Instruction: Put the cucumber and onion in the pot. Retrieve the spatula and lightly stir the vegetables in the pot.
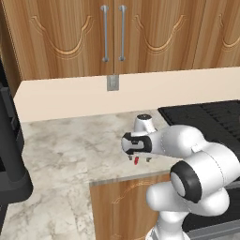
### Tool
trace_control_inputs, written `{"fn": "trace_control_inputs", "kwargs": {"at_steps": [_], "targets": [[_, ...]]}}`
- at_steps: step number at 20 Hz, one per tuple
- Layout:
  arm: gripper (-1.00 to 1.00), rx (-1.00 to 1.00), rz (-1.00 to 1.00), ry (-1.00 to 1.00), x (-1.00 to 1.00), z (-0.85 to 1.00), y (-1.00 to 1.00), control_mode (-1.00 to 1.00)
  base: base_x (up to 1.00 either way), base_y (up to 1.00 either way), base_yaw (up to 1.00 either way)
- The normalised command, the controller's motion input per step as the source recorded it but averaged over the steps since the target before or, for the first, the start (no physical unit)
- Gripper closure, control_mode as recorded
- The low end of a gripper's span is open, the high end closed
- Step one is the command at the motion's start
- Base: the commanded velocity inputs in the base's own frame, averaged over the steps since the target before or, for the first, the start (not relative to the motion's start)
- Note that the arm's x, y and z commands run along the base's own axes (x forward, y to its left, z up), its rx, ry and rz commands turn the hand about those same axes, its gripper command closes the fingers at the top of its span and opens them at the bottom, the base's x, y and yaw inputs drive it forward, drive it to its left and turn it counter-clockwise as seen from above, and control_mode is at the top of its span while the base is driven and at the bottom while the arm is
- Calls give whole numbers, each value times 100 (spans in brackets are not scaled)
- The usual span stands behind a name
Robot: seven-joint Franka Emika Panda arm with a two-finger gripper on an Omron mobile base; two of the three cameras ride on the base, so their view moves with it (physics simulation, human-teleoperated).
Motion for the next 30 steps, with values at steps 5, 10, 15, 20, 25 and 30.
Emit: {"fn": "trace_control_inputs", "kwargs": {"at_steps": [5, 10, 15, 20, 25, 30], "targets": [[-100, 0, -3, 4, 0, -31, 2, -100, 0, 0, 0], [-100, 0, -4, 3, 12, -14, 6, -100, 0, 0, 0], [-100, 0, -4, 1, 15, -10, 0, -100, 0, 0, 0], [-100, 0, -6, 0, 3, -1, 0, -100, 0, 0, 0], [-100, 0, -7, 1, 4, -16, 0, -100, 0, 0, 0], [-100, 0, -6, -1, 17, -6, 0, -100, 0, 0, 0]]}}
